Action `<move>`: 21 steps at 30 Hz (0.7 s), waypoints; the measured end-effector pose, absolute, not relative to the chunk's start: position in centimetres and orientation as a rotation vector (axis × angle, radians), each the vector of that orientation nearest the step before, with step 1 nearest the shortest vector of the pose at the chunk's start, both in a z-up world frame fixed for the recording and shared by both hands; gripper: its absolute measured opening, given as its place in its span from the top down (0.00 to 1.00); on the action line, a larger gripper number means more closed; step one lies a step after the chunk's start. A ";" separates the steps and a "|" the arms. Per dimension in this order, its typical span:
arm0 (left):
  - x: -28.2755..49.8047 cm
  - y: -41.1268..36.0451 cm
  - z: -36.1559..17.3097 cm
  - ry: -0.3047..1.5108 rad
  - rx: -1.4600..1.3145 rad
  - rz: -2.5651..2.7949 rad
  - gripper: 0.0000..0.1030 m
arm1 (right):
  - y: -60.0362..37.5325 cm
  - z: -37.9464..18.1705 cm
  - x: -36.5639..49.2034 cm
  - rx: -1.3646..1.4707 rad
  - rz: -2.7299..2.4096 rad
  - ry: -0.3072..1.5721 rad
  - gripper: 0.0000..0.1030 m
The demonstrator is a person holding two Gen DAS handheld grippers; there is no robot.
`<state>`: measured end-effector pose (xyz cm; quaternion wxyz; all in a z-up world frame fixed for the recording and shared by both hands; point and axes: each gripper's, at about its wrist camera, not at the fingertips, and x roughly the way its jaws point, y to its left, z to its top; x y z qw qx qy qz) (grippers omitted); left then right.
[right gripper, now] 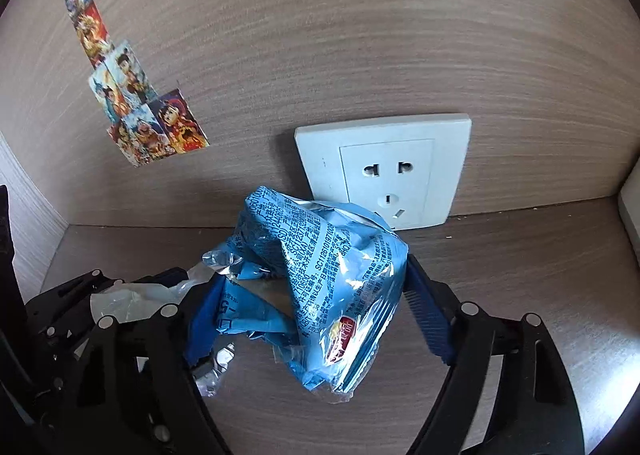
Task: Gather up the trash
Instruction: 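Grasp the crumpled clear bag with the left tool while the right tool grasps the blue chip bag, then grasp the white plastic bag with the left tool while the right tool holds the blue chip bag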
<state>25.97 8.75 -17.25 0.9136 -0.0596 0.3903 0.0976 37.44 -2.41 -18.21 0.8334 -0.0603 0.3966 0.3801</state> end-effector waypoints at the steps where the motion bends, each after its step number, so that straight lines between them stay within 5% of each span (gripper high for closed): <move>1: 25.7 8.7 -16.9 0.798 -0.118 0.204 0.51 | -2.8 -17.8 37.3 -0.124 0.801 0.830 0.21; 21: 21.5 -6.5 -12.8 0.749 0.025 0.015 0.51 | -20.1 -12.9 29.8 -0.016 0.609 0.720 0.21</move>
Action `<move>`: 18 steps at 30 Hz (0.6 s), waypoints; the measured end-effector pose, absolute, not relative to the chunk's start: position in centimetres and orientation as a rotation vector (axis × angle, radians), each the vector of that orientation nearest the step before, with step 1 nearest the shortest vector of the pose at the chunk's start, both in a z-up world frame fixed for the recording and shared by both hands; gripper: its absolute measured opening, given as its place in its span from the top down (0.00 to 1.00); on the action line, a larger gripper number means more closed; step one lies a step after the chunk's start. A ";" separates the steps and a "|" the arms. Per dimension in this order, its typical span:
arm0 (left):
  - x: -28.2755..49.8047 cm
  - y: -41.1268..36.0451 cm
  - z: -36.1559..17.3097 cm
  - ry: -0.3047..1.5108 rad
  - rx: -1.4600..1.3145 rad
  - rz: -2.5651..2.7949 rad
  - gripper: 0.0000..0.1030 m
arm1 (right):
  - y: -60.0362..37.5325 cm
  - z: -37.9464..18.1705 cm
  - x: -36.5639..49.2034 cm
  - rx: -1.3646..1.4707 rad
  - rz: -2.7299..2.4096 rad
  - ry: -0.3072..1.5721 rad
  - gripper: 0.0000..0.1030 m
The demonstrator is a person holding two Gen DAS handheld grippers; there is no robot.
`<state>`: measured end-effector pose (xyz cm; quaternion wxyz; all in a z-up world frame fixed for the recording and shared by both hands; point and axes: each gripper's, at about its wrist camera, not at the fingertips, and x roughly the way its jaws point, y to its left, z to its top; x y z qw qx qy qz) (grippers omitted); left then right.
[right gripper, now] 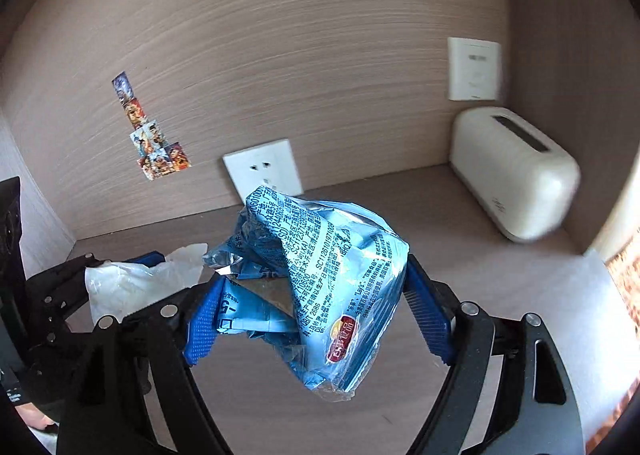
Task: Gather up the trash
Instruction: 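Grasp the white plastic bag with the left tool while the right tool holds the blue chip bag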
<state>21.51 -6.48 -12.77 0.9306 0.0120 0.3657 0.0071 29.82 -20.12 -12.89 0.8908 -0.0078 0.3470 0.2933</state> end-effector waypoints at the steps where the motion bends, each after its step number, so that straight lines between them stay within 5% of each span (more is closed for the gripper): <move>1: 21.5 -7.6 -12.8 0.752 0.028 -0.009 0.51 | -21.2 -12.9 29.4 -0.008 0.592 0.723 0.21; 9: 20.7 -18.9 -14.4 0.796 0.079 -0.236 0.51 | -32.4 -13.5 24.4 0.054 0.421 0.764 0.21; 13: 19.9 -23.7 -15.5 0.811 0.116 -0.296 0.64 | -37.5 -14.5 21.9 0.083 0.325 0.794 0.21; 18: 18.1 -25.5 -15.5 0.744 0.168 -0.207 0.62 | -42.5 -14.8 18.9 0.117 0.249 0.808 0.21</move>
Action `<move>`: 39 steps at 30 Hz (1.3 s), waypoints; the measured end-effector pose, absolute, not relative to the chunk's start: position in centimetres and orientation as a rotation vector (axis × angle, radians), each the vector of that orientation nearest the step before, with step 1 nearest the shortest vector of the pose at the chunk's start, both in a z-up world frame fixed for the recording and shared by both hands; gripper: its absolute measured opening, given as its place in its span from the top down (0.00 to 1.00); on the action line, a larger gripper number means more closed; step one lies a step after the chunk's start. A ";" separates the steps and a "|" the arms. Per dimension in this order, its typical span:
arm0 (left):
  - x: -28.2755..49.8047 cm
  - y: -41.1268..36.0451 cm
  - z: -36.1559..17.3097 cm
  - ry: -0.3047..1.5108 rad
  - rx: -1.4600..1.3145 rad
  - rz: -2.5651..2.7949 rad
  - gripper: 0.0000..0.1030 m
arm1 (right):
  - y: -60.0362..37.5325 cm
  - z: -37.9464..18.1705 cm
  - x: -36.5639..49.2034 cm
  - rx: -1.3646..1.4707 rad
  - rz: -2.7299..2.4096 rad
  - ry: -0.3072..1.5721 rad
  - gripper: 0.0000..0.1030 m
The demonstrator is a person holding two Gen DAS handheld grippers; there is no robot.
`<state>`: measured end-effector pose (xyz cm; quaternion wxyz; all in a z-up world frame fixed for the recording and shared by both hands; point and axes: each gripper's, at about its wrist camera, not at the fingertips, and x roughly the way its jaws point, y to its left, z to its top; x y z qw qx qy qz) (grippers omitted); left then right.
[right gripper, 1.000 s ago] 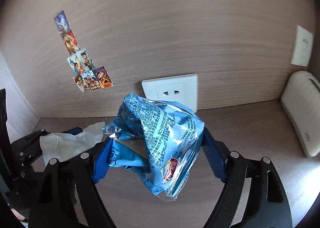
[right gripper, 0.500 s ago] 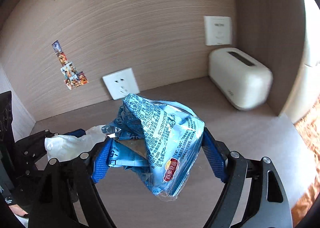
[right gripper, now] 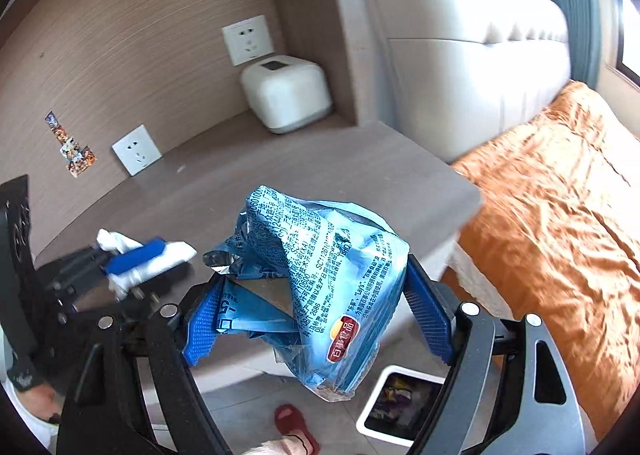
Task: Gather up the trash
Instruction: 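Grasp the white plastic bag with the left tool while the right tool holds the blue chip bag, then carry both items over the white bin and open both tools to drop them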
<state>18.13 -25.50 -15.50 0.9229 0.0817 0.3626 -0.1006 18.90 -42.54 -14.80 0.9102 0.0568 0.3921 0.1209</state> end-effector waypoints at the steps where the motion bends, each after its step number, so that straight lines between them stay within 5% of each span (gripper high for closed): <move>1: 17.7 -25.2 -15.2 0.727 0.167 -0.180 0.59 | -43.3 -14.9 18.4 0.121 0.238 0.810 0.21; 5: 17.0 -22.4 -14.5 0.699 0.137 -0.049 0.41 | -44.5 -15.4 17.4 0.139 0.227 0.822 0.21; 15: 18.8 -18.6 -18.6 0.843 0.168 0.079 0.35 | -43.2 -15.2 17.6 0.122 0.289 0.819 0.21; 19: 19.4 -18.7 -19.8 0.859 0.177 0.059 0.50 | -43.0 -15.3 17.9 0.114 0.289 0.825 0.21; 26: 20.1 -19.4 -18.5 0.810 0.206 0.026 0.62 | -42.9 -15.6 18.2 0.120 0.280 0.837 0.20; 39: 17.0 -27.6 -16.3 0.774 0.223 -0.278 0.62 | -45.7 -15.7 16.4 0.157 0.192 0.841 0.20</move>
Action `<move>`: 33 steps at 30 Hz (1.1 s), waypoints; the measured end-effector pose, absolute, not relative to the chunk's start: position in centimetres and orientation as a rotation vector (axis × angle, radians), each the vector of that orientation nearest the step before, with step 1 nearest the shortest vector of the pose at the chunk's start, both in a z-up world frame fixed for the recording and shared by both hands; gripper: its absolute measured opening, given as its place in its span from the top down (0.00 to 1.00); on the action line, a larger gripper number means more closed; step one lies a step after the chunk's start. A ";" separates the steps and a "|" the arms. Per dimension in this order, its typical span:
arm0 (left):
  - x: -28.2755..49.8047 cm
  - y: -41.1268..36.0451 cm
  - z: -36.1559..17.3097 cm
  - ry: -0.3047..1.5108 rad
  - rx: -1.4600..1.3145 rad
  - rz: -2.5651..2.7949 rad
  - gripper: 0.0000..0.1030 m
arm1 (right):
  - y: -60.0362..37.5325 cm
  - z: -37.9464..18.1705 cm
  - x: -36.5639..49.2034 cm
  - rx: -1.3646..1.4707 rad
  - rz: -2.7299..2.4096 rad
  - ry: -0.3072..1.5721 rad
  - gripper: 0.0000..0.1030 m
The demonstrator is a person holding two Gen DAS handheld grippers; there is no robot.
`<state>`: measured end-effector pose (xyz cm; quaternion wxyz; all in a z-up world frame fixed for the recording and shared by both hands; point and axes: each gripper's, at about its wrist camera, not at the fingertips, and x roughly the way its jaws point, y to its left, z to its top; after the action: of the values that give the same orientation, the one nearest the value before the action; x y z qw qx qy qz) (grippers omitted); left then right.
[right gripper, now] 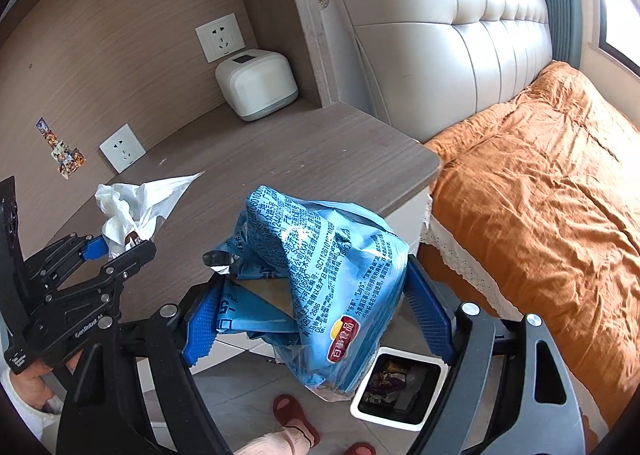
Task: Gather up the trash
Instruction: 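Carry both items over the white bin and open both tools to drop them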
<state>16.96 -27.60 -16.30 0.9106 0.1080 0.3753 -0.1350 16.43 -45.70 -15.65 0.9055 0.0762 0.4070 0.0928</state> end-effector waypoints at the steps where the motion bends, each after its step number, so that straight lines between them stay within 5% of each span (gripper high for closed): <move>1: 16.6 -28.4 -16.5 0.781 0.223 -0.306 0.62 | -46.4 -15.8 16.0 0.159 0.173 0.844 0.20; 12: 13.6 -37.5 -23.8 0.914 0.241 -0.581 0.62 | -53.4 -21.1 11.6 0.238 -0.026 0.944 0.20; 27: 15.2 -43.8 -47.5 1.189 0.229 -0.749 0.61 | -56.4 -39.0 12.7 0.291 -0.098 1.111 0.20; 31: 15.2 -43.7 -51.9 1.238 0.211 -0.765 0.31 | -56.9 -44.9 13.3 0.351 -0.080 1.195 0.13; 33: 15.2 -43.7 -53.3 1.257 0.210 -0.767 0.27 | -56.7 -47.2 13.3 0.358 -0.069 1.242 0.08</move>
<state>15.15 -43.73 -53.32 0.7360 0.0957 0.5720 -0.3491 13.27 -56.74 -47.21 0.7979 0.1668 0.5784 -0.0319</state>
